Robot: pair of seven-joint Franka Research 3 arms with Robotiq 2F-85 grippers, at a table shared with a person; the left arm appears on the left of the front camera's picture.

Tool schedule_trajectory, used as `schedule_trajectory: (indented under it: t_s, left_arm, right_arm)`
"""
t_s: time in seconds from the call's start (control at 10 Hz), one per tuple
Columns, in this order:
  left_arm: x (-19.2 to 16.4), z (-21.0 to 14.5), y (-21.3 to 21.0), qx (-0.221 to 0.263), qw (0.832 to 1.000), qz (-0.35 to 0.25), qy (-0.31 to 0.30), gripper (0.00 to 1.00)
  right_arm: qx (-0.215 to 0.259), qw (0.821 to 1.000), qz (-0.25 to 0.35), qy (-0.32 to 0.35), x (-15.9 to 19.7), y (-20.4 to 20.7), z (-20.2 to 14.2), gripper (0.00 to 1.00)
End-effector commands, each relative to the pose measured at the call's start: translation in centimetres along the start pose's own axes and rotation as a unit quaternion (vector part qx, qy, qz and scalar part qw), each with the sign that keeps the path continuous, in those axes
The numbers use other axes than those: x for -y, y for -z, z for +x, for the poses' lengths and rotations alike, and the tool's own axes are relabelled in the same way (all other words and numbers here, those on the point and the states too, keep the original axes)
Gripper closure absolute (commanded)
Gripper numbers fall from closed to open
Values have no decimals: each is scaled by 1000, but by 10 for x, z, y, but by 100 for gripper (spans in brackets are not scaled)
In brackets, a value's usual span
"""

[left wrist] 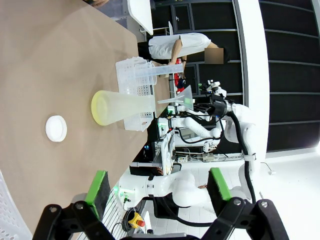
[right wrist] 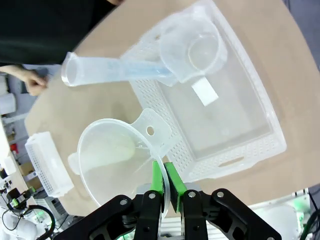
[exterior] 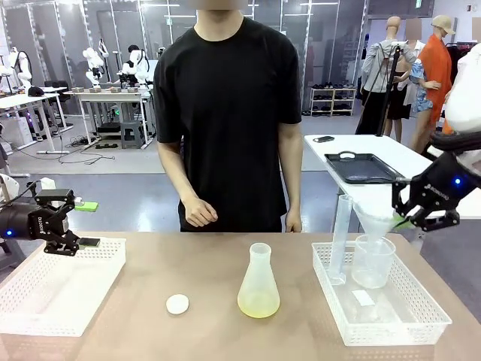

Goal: Prepare the solutions needed for the experiment.
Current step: Once the solution is in the Big flask , pick up the Plastic Funnel and place it back into the right Organizing basket.

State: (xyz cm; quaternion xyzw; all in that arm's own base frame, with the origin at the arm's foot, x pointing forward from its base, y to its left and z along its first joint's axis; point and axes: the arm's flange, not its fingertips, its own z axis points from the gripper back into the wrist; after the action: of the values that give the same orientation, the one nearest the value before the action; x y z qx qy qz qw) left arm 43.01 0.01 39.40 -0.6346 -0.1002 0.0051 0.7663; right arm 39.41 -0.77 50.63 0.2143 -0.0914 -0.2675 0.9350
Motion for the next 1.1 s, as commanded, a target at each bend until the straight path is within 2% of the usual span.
schedule_trajectory:
  t_s: [0.0,0.6,0.9,1.0]
  left_arm:
    - [2,2,1,6,1000,-16,9,0]
    - [2,2,1,6,1000,-16,9,0]
    - [2,2,1,6,1000,-16,9,0]
    - [2,2,1,6,1000,-16,9,0]
  right_arm:
    - [-34,998,-33,34,4,5,5,95]
    - [-92,985,-137,43,3,57,12,95]
    - [-94,983,-150,45,2,73,13,95]
    - [-87,984,-149,48,1,77,17,86]
